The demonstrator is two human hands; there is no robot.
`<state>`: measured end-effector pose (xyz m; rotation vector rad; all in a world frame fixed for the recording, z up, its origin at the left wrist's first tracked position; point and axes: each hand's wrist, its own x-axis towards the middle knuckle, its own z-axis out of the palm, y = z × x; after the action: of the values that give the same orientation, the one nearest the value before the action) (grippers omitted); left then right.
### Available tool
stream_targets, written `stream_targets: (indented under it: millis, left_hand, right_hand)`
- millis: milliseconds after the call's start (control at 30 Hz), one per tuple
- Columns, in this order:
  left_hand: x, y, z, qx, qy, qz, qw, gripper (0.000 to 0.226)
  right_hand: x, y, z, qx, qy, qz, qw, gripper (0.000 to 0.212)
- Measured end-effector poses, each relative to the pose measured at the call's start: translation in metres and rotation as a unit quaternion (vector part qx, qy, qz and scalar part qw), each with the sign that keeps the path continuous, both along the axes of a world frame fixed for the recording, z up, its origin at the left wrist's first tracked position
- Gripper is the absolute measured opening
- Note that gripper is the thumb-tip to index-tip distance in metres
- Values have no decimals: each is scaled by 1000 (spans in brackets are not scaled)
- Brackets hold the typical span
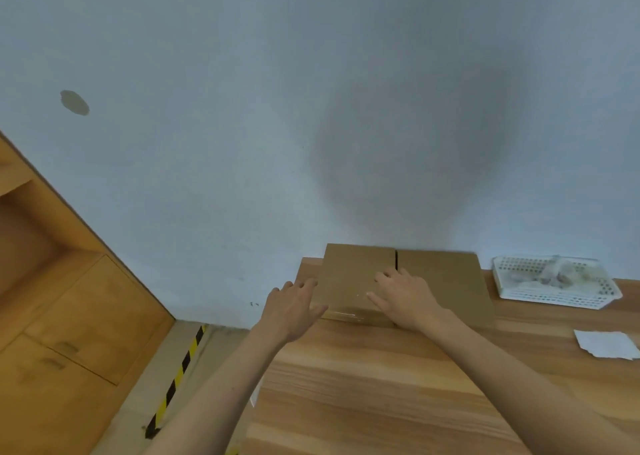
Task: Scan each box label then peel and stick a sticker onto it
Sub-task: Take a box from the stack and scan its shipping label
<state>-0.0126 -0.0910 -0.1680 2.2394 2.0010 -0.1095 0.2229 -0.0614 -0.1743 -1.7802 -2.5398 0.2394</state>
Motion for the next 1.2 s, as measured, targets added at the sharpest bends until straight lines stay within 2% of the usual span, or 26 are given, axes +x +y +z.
stream_targets:
  millis: [133,367,700,833,967,1067,1200]
  left_hand:
    - [-25,48,-30,-17,-2,-6,1000,58]
    - [-47,101,-95,-100,-29,-8,995,57]
    - [-52,162,-190,-179,-57,12,982,42]
    - [-56,175,-215,-190,-71,39,979,45]
    - [-56,182,-234,-213,-131,69,966,46]
    - [-54,182,-241,-225,-177,106,952,44]
    - [-53,177,-246,-218,-209,131,944,44]
  right_hand:
    - [-19,41,-34,-30,-4,-24,999,44]
    - [-32,73,-94,-101,-20,-99,990,48]
    - [-38,111,-172,-197,-23,-247,948,49]
    - [-43,120,-194,-192,-8,-293,937,50]
    - [-46,126,-211,-194,47,-347,916,71]
    - [-42,128,-219,-195,94,-378,900,72]
    - [-36,127,-222,-248,156,-392,872,93]
